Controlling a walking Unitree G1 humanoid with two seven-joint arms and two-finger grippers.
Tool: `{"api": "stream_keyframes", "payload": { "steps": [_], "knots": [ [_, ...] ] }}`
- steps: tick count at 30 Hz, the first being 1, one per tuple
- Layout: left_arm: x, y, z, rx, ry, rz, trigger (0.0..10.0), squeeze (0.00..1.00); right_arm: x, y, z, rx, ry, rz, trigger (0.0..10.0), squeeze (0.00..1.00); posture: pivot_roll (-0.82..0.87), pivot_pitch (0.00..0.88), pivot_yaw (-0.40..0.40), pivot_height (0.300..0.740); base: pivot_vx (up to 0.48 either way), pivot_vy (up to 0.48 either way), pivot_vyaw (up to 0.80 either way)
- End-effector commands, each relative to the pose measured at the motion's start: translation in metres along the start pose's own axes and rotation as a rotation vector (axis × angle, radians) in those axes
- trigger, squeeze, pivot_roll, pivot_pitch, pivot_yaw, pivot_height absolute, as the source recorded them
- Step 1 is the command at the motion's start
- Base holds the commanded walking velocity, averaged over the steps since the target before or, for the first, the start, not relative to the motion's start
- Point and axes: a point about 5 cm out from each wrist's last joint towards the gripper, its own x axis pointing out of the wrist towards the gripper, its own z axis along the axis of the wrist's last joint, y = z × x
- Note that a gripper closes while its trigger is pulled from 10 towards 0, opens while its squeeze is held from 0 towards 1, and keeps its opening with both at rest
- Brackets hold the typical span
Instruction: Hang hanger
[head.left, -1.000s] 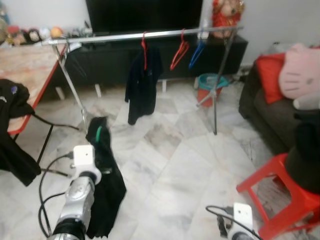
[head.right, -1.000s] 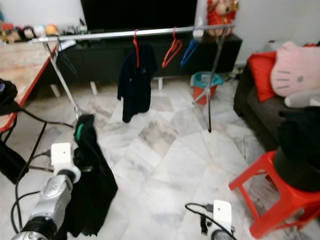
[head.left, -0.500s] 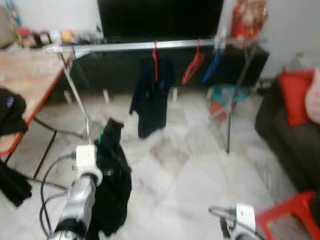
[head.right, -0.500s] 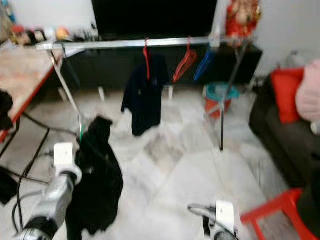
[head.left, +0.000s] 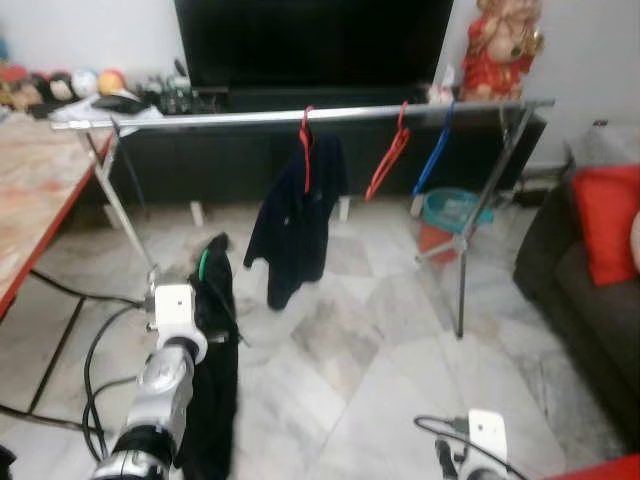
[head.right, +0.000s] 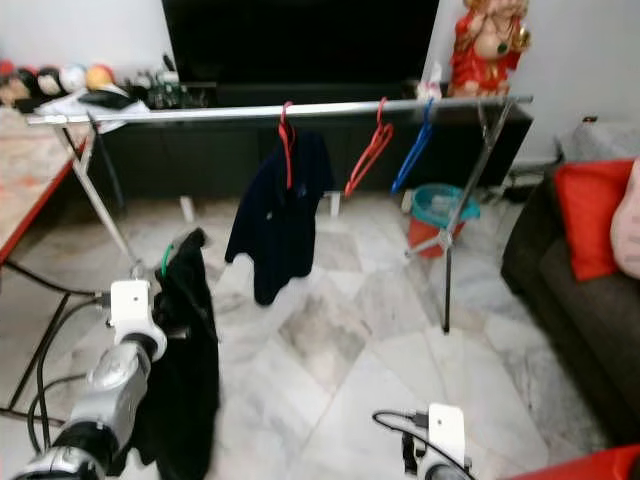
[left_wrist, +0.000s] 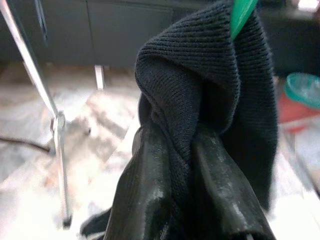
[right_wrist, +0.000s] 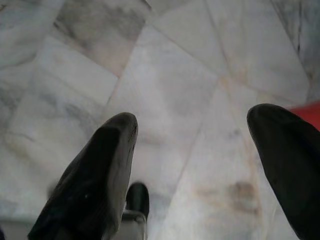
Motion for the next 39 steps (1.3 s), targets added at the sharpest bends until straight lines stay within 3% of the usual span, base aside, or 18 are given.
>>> {"api": "stream_keyframes", "payload": {
  "steps": [1, 13, 16, 39],
  "knots": [
    [0.0005, 0.0132, 0.0049, 0.015, -0.016, 0.048, 10.0, 0.0, 0.0002, 0.008, -0.0012, 0.001, 0.005, 0.022, 10.0, 0.0, 0.09, 0.0, -0.026, 0.74, 0.48, 0.0, 0.0],
    [0.0009, 0.0207, 0.0094, 0.019, -0.03, 0.087, 10.0, 0.0, 0.0009, 0.0082, 0.0001, -0.017, 0.019, 0.026, 10.0, 0.0, 0.09, 0.0, -0.027, 0.74, 0.48, 0.0, 0.17],
    [0.0009, 0.021, 0.0091, 0.02, -0.029, 0.088, 10.0, 0.0, 0.0009, 0.0082, -0.0004, 0.013, 0.022, 0.025, 10.0, 0.0, 0.09, 0.0, -0.027, 0.74, 0.48, 0.0, 0.0],
    [0.001, 0.0195, 0.0084, 0.031, -0.028, 0.092, 10.0, 0.0, 0.002, 0.0139, 0.0032, -0.011, 0.025, 0.07, 10.0, 0.0, 0.09, 0.0, -0.033, 0.74, 0.447, 0.0, 0.0]
  ]
}}
